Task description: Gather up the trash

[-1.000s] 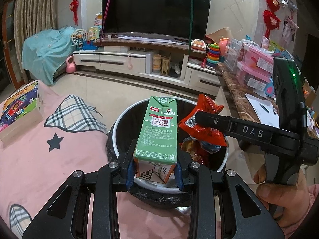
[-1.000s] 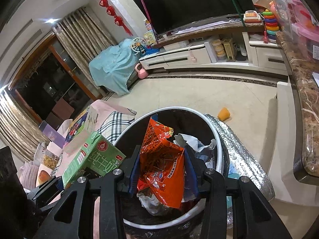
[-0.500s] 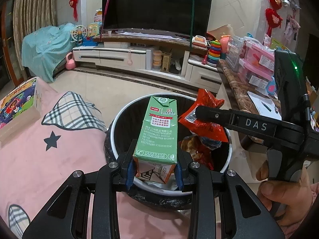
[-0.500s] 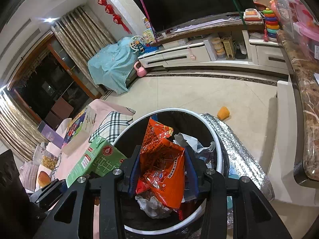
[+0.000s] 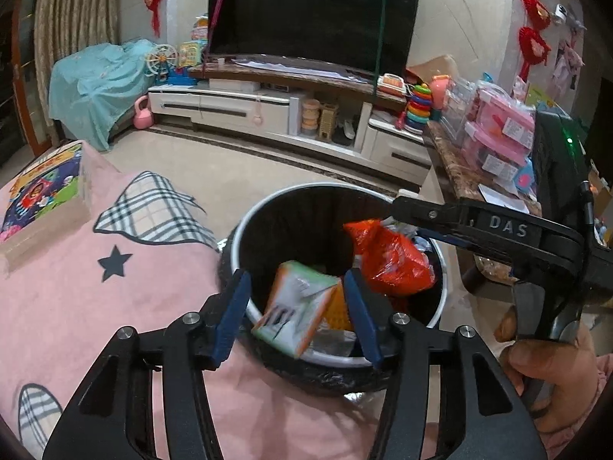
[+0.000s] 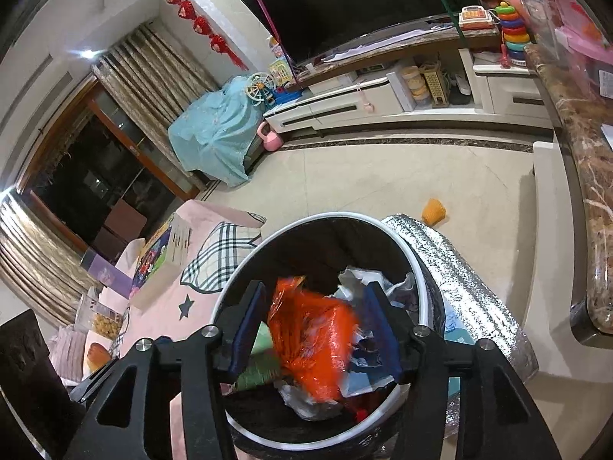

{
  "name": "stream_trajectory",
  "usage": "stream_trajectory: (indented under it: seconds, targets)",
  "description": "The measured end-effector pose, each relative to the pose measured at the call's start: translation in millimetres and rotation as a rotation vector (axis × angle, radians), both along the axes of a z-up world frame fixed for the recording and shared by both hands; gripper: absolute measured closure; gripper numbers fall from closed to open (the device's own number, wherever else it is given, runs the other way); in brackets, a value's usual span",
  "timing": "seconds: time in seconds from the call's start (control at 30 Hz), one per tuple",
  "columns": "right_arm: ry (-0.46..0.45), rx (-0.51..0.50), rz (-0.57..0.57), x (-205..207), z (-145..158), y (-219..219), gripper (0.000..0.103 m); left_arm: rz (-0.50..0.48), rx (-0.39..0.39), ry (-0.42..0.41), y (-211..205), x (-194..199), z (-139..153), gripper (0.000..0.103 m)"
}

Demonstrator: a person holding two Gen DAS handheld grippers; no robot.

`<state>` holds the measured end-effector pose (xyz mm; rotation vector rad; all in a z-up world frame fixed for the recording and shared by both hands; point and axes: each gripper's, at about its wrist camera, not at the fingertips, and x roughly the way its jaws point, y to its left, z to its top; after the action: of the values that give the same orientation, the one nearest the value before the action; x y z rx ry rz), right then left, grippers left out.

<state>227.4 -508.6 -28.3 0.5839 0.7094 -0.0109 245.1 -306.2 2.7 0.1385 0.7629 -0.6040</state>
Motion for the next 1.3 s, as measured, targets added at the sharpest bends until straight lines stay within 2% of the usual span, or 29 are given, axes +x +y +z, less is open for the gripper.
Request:
stream_trajectory:
  seconds: [0.07,0.23,0.4,0.53,0.77,0.83,0.97,1.13,1.27,1.3]
  targets:
    - [-0.011,0.001,0.001,-2.3,3.1,2.1,0.04,0.011,-0.01,0.001,6.8,-1.0,1.2,0.051]
    - [-0.03,-0.007,0.009,-7.1,10.0,9.9,0.038,0.043,-0.035,0.006,24.2,-4.8,1.7,0.049]
    - [-0.053,-0.028,0.001,-21.3,15.8,18.9,0.028,0.071,-0.059,0.005,43.3,-17.8,0.8,0.046]
    - [-0.079,-0.034,-0.011,-41.5,18.0,27.8,0.012,0.096,-0.083,0.01,63.6,-33.3,-2.1,0.042]
    - [-0.112,-0.075,-0.048,-90.8,14.7,55.3,0.006,0.16,-0.144,0.015,106.8,-68.3,-9.5,0.032]
    - [-0.126,-0.095,-0.066,-104.0,15.7,62.7,0.005,0.181,-0.157,0.013,118.7,-78.4,-11.7,0.026]
    - [-0.149,-0.181,-0.084,-130.5,18.4,86.5,0.001,0.219,-0.167,-0.014,138.9,-98.6,-12.2,0.022]
    - [-0.183,-0.272,-0.094,-152.7,22.0,111.6,0.001,0.242,-0.168,-0.072,156.6,-125.4,-6.1,0.019]
    - [-0.241,-0.405,-0.096,-170.1,42.5,134.4,0.0,0.256,-0.19,-0.168,167.4,-149.4,14.1,0.016]
    - [-0.263,-0.436,-0.103,-175.5,48.4,139.2,0.0,0.267,-0.194,-0.194,169.0,-154.6,18.5,0.011]
